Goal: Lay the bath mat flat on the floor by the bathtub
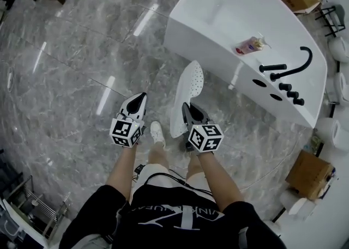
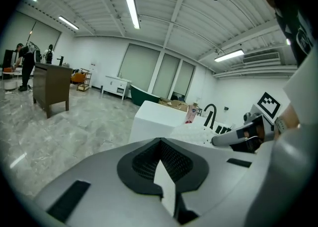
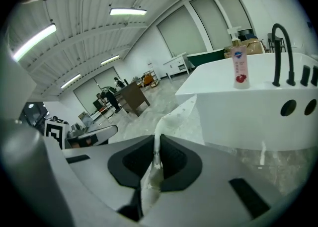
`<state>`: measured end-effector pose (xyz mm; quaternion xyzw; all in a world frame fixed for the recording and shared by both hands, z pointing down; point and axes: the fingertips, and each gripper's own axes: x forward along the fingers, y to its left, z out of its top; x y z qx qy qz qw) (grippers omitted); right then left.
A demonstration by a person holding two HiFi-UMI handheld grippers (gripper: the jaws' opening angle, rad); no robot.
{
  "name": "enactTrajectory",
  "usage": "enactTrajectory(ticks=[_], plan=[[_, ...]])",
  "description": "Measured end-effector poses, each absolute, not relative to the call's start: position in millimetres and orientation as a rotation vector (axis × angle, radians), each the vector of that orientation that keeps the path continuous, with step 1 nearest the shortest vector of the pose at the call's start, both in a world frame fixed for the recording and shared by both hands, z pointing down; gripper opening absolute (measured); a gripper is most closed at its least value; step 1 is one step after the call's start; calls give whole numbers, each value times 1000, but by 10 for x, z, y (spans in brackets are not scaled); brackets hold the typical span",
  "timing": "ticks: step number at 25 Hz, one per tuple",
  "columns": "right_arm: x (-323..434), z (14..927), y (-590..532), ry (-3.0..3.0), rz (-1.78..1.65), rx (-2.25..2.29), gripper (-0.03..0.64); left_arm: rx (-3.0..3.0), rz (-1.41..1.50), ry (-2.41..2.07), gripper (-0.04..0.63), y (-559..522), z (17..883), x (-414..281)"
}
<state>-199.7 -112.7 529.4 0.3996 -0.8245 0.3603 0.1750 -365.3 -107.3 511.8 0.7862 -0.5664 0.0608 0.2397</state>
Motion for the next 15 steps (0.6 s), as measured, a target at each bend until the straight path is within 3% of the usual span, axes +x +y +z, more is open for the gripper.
enactTrajectory(ticks=[7, 15], plan=[[-2812, 5491, -1658, -2452, 1146, 1115, 40, 2171, 181, -1569, 14, -1231, 5453, -4017], [-3245, 5645, -2131, -2542, 1365, 1239, 40, 2187, 217, -1569, 14, -1265, 5697, -4205]])
